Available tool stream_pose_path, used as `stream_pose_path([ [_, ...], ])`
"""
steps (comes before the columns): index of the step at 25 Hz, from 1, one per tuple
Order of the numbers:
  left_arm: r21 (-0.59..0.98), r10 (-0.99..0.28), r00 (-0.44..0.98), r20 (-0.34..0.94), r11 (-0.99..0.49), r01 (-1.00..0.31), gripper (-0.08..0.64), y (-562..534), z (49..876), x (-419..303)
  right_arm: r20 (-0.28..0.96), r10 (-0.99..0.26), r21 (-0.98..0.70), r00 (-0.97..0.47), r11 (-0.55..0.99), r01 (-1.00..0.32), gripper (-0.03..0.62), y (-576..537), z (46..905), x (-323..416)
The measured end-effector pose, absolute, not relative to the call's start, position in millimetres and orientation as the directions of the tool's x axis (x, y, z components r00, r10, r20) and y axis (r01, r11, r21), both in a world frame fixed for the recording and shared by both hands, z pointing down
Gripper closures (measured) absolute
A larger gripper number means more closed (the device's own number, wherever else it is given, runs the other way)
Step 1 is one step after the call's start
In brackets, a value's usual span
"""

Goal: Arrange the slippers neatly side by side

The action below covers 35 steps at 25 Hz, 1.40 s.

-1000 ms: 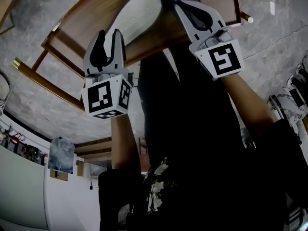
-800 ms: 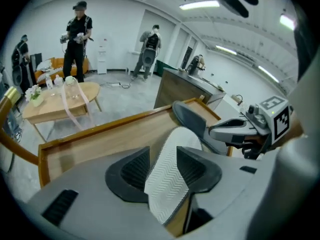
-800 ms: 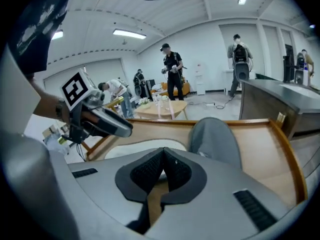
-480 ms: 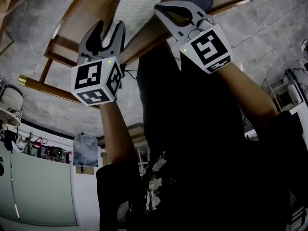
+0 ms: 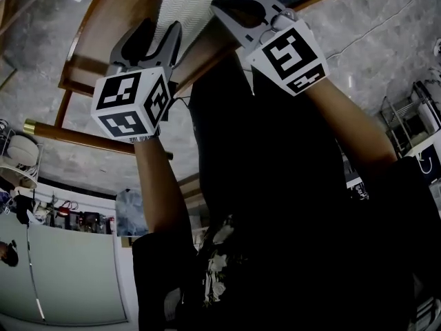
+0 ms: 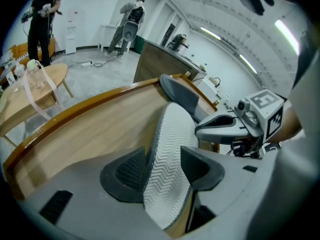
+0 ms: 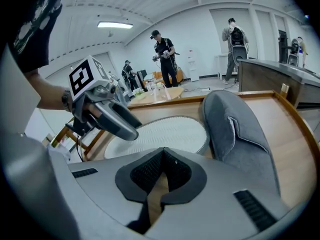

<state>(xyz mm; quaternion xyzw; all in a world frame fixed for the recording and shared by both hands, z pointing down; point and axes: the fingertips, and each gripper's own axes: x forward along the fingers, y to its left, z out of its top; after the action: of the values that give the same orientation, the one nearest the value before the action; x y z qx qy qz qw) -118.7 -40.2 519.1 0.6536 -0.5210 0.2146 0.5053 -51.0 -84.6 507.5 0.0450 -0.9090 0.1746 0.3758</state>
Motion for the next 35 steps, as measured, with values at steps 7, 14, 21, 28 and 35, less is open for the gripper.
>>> stream_pose_path([
  [7, 0.444, -0.454, 0.382, 0.805, 0.034, -0.895, 0.356, -37.9, 521.9, -111.3, 0.721, 0.041, -0.303, -0.692, 0.916, -0.262, 0.594, -84.1, 519.8, -47.0],
  [14, 0.427, -0.473, 0.360, 0.804, 0.040, -0.903, 0.436, -34.8, 520.7, -115.2, 0.729, 0.034, -0.294, -0.684, 0.918, -0.266, 0.594, -84.9, 522.6, -46.8],
  [21, 0.441, -0.514, 0.349, 0.783, 0.064, -0.895, 0.473, -31.0, 509.7, -112.0, 0.736, 0.043, -0.270, -0.675, 0.934, -0.235, 0.594, -84.8, 514.2, -51.2],
  [28, 0.460, -0.632, 0.237, 0.738, 0.215, -0.861, 0.515, -25.0, 487.1, -124.6, 0.705, 0.117, -0.271, -0.700, 0.956, -0.112, 0.594, -73.8, 495.7, -67.1],
  [35, 0.377, -0.656, 0.009, 0.755, 0.423, -0.824, 0.520, -0.4, 474.7, -155.1, 0.668, 0.223, -0.289, -0.710, 0.957, 0.028, 0.594, -54.3, 489.7, -82.7],
])
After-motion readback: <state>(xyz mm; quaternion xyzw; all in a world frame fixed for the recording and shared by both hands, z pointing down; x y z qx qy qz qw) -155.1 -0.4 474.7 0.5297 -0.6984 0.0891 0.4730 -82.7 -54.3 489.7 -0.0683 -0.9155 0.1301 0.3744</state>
